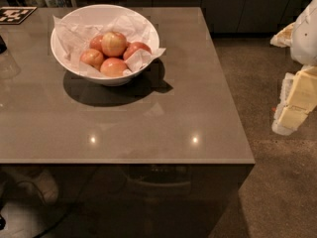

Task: Pick apple from white bowl

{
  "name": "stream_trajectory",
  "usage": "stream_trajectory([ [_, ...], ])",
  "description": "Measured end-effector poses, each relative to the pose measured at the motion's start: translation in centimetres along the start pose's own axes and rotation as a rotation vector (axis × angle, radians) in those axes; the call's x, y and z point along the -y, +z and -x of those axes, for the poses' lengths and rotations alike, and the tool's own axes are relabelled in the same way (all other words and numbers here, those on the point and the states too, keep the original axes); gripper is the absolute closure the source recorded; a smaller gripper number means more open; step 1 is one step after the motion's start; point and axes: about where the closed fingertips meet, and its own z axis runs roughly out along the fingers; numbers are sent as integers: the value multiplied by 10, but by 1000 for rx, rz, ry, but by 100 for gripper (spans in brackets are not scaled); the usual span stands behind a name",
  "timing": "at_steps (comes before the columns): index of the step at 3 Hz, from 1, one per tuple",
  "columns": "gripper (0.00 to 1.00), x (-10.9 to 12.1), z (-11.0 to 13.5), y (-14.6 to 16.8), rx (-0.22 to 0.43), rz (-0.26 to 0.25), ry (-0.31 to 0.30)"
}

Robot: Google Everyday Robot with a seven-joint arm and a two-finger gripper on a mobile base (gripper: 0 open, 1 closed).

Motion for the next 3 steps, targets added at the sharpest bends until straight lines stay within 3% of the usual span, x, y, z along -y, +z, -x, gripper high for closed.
stream_trajectory([
  [2, 0, 8, 13, 4, -33, 16, 12],
  [3, 0, 34, 55, 22, -94, 61, 9],
])
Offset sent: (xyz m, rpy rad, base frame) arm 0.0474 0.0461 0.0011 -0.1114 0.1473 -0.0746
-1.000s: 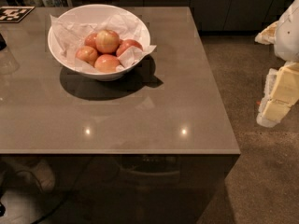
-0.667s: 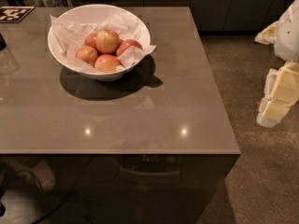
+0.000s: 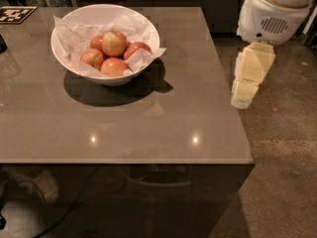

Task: Pick apple from white bowl

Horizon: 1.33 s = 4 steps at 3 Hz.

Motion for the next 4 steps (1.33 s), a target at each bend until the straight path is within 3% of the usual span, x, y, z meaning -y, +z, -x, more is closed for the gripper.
stream_trajectory([
  [1, 0, 29, 50, 2, 13, -12, -38],
  [2, 0, 36, 65, 0, 46, -41, -51],
  [3, 0, 39, 66, 7, 82, -22, -39],
  [4, 0, 40, 94, 2, 148, 14, -34],
])
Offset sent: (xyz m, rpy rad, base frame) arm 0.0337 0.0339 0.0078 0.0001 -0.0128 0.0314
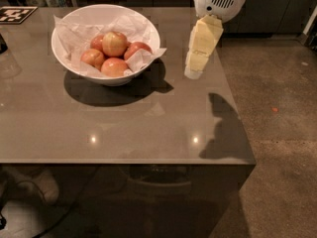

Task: Pick apple from white bowl

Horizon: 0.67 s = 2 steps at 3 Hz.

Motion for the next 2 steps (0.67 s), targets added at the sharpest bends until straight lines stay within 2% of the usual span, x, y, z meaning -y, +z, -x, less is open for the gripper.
stream_trajectory([
  [2, 0, 12, 82, -3, 44, 0, -91],
])
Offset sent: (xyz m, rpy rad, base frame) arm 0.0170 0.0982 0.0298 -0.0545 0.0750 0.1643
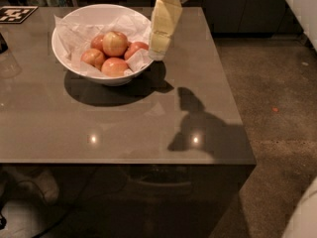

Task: Pick apple from white bowl

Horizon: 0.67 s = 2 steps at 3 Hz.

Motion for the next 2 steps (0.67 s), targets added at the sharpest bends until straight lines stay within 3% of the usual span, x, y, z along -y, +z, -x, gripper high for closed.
stream_trajectory([
  [1, 0, 6, 9, 0, 27, -26, -5],
  [2, 0, 17, 20, 9, 71, -20, 1],
])
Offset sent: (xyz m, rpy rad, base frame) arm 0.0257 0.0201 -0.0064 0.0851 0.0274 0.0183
